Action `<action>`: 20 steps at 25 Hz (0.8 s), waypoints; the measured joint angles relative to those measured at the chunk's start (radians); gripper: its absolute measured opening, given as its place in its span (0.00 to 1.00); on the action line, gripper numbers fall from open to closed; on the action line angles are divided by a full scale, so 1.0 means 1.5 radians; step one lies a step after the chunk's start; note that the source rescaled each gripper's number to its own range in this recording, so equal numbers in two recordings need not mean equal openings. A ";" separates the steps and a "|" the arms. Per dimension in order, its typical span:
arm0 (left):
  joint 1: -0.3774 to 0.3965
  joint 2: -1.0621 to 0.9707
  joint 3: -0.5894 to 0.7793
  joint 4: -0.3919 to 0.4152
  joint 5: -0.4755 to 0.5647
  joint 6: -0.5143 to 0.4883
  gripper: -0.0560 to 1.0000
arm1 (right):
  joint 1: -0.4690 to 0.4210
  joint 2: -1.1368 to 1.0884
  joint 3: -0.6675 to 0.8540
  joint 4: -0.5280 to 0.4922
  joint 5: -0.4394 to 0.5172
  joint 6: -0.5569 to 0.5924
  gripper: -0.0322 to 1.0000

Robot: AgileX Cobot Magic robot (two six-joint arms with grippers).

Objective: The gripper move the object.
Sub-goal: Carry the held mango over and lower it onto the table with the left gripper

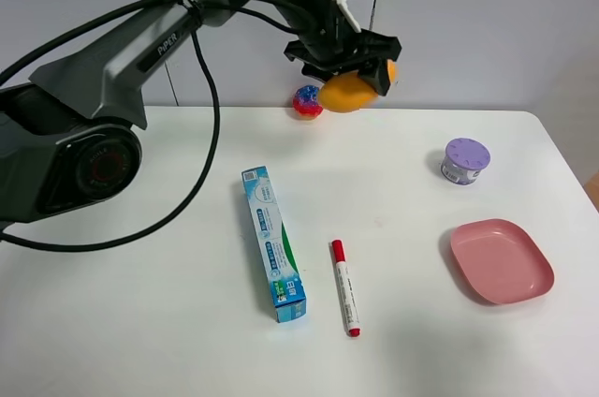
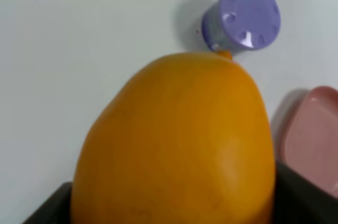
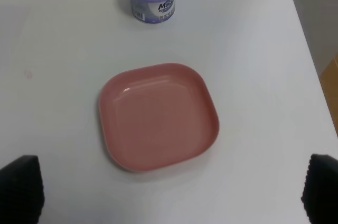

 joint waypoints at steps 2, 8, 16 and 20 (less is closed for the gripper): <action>-0.028 0.000 0.000 0.018 0.000 -0.018 0.06 | 0.000 0.000 0.000 0.000 0.000 0.000 1.00; -0.076 0.029 0.000 0.020 0.000 -0.036 0.06 | 0.000 0.000 0.000 0.000 0.000 0.000 1.00; -0.092 0.124 -0.001 0.066 -0.017 0.105 0.06 | 0.000 0.000 0.000 0.000 0.000 0.001 1.00; -0.100 0.156 -0.001 0.078 -0.042 0.245 0.06 | 0.000 0.000 0.000 0.000 0.000 0.001 1.00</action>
